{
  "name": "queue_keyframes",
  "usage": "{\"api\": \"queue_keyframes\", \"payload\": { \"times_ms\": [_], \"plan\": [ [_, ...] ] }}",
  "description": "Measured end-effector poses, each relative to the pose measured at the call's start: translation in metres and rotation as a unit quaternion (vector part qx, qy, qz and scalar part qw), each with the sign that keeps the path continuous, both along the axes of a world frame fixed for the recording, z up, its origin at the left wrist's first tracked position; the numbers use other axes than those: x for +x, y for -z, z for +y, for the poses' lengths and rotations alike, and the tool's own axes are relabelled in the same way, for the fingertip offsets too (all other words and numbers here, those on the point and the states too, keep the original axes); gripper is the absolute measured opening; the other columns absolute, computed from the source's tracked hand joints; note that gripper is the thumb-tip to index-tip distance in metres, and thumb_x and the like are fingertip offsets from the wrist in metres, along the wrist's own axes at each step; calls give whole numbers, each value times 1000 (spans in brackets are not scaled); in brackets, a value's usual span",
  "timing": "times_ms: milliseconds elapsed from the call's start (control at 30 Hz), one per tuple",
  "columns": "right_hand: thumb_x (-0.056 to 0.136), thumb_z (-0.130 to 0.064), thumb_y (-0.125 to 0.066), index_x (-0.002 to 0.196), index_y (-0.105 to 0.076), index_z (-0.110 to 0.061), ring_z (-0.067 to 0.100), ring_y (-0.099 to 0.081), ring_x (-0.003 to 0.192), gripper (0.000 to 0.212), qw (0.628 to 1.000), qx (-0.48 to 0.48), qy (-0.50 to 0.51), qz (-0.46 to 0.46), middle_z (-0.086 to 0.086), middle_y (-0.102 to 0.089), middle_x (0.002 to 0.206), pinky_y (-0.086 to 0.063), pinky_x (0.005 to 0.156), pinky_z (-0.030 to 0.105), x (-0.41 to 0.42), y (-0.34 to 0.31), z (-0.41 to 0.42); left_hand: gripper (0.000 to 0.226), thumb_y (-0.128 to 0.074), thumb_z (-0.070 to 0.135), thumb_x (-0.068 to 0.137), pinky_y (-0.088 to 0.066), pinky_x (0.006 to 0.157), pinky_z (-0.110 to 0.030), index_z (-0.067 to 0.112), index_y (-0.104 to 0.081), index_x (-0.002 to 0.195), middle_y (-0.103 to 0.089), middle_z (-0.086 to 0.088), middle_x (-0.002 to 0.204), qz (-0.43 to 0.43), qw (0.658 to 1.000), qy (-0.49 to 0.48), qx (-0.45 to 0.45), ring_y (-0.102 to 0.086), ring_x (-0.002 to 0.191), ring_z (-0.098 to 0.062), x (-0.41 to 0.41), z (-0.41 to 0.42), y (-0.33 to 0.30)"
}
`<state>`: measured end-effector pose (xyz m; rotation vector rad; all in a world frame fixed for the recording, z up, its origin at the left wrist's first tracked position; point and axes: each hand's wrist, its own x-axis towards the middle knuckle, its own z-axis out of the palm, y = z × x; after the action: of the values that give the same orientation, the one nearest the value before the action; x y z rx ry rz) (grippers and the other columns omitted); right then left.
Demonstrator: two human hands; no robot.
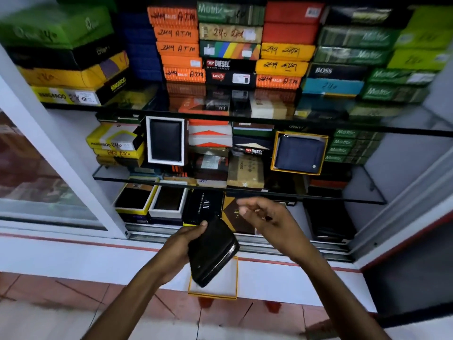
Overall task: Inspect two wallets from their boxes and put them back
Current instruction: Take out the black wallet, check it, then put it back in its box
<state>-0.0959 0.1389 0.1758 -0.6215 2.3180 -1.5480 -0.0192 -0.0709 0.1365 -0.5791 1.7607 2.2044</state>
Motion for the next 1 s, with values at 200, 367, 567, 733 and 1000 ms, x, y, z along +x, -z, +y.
{"api": "queue_keyframes", "payload": {
  "times_ms": [200, 367, 567, 733, 1000],
  "plan": [
    [96, -31, -58, 132, -60, -28, 8, -64, 115, 36, 989, 2, -149, -15, -2, -72, 121, -53, 85, 16, -12, -20, 13, 33, -62, 36, 82, -51, 60, -24, 5, -65, 93, -64, -9, 82, 6, 999, 34, -29, -67, 75, -20, -2, 14, -37],
    [90, -26, -67, 113, -73, -17, 12, -70, 99, 25, 989, -8, -148, 14, 2, -76, 104, -51, 84, 18, -13, -31, 12, 46, -66, 43, 76, -51, 72, -30, 3, -67, 98, -63, -13, 93, 15, 993, 73, -86, -66, 86, -23, -2, 19, -57],
    [98, -15, -55, 96, -70, -12, -5, -53, 64, 15, 991, -36, -124, -16, -15, -63, 69, -40, 61, 10, -8, -30, 13, 45, -63, 45, 76, -49, 83, -35, 6, -64, 99, -61, -9, 94, 10, 990, 89, -107, -64, 93, -23, 0, 22, -67],
    [101, -18, -48, 114, -64, -16, 26, -39, 66, 21, 985, -108, -117, -65, 15, -46, 73, -34, 46, 18, -1, -28, 10, 61, -64, 47, 75, -49, 80, -34, -3, -61, 110, -64, -14, 94, 12, 989, 109, -101, -66, 92, -25, 2, 25, -73],
    [89, -16, -68, 96, -73, -2, -3, -58, 60, 17, 987, -95, -128, -9, -13, -69, 67, -43, 52, 10, -10, -31, 12, 53, -65, 47, 70, -50, 73, -30, 6, -63, 103, -66, -11, 91, 13, 989, 94, -110, -67, 88, -22, 4, 24, -77]
  ]
}}
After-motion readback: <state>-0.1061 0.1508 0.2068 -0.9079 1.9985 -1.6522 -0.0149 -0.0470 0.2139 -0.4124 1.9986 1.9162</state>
